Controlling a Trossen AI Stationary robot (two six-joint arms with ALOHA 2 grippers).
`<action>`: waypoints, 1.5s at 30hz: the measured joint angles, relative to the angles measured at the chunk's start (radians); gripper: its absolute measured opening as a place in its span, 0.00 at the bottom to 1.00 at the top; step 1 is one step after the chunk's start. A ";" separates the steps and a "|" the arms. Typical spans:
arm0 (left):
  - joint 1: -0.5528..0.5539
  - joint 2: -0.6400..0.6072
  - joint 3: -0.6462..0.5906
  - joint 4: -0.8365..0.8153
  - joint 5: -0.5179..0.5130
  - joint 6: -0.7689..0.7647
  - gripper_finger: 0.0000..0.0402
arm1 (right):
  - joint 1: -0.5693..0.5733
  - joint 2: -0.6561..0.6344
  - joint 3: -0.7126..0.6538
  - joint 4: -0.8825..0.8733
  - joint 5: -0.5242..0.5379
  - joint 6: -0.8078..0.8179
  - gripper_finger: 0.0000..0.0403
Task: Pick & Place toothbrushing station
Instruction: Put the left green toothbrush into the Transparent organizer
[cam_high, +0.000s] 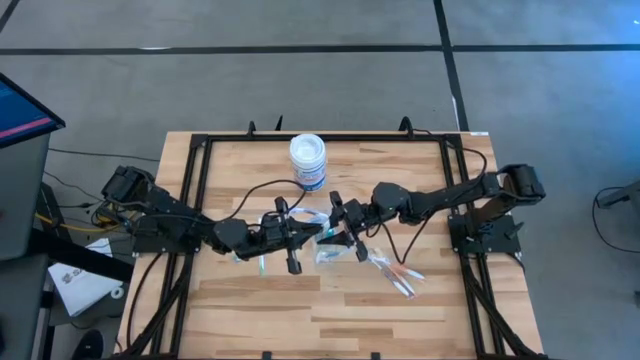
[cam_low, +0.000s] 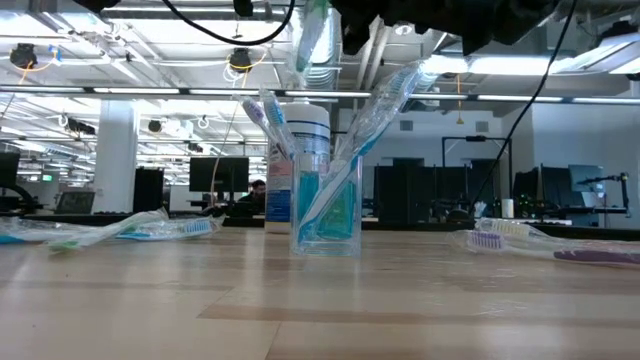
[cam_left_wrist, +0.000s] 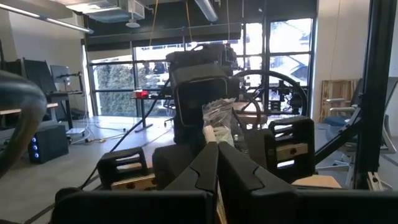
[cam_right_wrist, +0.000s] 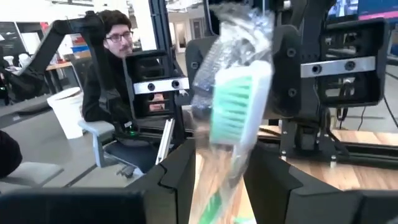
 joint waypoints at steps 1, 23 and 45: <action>0.000 0.000 0.000 -0.001 0.000 0.000 0.00 | 0.000 -0.006 0.000 -0.017 0.000 0.000 0.29; -0.001 0.000 -0.001 -0.010 0.006 0.000 0.01 | 0.000 -0.014 -0.001 -0.061 -0.047 -0.025 0.02; -0.091 -0.089 -0.001 -0.188 -0.134 -0.012 0.08 | -0.115 -0.022 -0.002 -0.110 -0.051 -0.015 0.01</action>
